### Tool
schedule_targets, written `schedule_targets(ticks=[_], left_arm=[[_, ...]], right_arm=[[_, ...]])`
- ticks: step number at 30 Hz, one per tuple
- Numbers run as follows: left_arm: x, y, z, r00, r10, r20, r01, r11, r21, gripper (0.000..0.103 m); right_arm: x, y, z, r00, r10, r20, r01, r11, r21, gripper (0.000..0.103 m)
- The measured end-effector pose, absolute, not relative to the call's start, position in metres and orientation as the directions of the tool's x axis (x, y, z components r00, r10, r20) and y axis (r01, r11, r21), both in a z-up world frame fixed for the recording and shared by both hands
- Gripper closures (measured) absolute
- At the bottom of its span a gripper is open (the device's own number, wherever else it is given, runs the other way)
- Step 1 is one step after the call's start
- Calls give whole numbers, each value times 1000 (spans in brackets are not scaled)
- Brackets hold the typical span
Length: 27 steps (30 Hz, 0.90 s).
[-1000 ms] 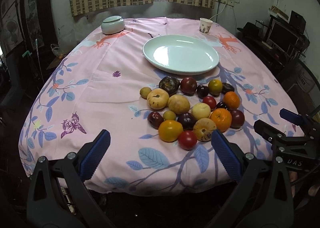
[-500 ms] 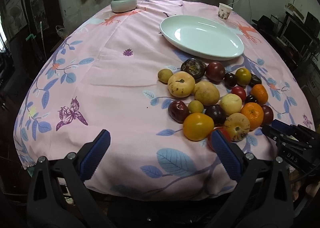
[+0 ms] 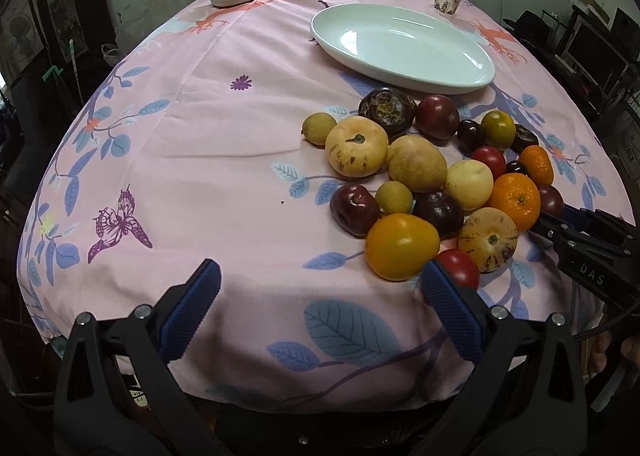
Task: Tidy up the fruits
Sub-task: 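Grasp a red plum with the right tool while the left tool grasps a yellow-orange tomato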
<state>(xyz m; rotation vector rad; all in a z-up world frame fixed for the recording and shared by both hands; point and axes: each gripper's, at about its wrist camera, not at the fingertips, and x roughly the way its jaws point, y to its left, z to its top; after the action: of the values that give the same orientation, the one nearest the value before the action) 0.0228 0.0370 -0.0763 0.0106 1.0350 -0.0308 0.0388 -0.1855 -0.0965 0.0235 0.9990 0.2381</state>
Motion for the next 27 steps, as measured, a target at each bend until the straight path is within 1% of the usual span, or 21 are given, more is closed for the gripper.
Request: schedule_targets(ticks=[4, 11, 14, 18, 20, 21, 22, 23, 25, 27], left_arm=[[27, 38, -81, 498, -16, -867, 26, 1000, -3, 2], [30, 32, -90, 460, -78, -884, 62, 996, -56, 2], [35, 27, -94, 454, -66, -888, 59, 997, -44, 2], [47, 21, -102, 448, -109, -887, 59, 994, -92, 4], [49, 15, -105, 455, -95, -885, 66, 995, -73, 5], [48, 12, -104, 461, -92, -882, 74, 995, -65, 10], [46, 10, -103, 467, -101, -878, 87, 994, -68, 17], [46, 8, -101, 470, -107, -876, 98, 993, -69, 21], [43, 5, -98, 475, -124, -871, 117, 990, -77, 45], [41, 2, -96, 474, -147, -868, 135, 986, -93, 60]], right_arm=[[26, -190, -89, 515, 234, -825, -196, 969, 152, 63], [13, -193, -82, 508, 249, -825, -191, 966, 174, 63], [12, -194, -81, 503, 267, -822, -189, 962, 197, 62], [11, -193, -79, 506, 274, -818, -191, 960, 204, 62], [11, -194, -78, 509, 274, -816, -187, 961, 206, 62], [11, -195, -77, 513, 270, -815, -180, 962, 205, 62], [11, -197, -76, 516, 270, -813, -178, 962, 207, 62], [10, -198, -75, 517, 272, -811, -175, 962, 211, 62], [10, -199, -73, 526, 270, -806, -170, 963, 211, 62], [9, -198, -71, 534, 271, -801, -174, 962, 209, 62]])
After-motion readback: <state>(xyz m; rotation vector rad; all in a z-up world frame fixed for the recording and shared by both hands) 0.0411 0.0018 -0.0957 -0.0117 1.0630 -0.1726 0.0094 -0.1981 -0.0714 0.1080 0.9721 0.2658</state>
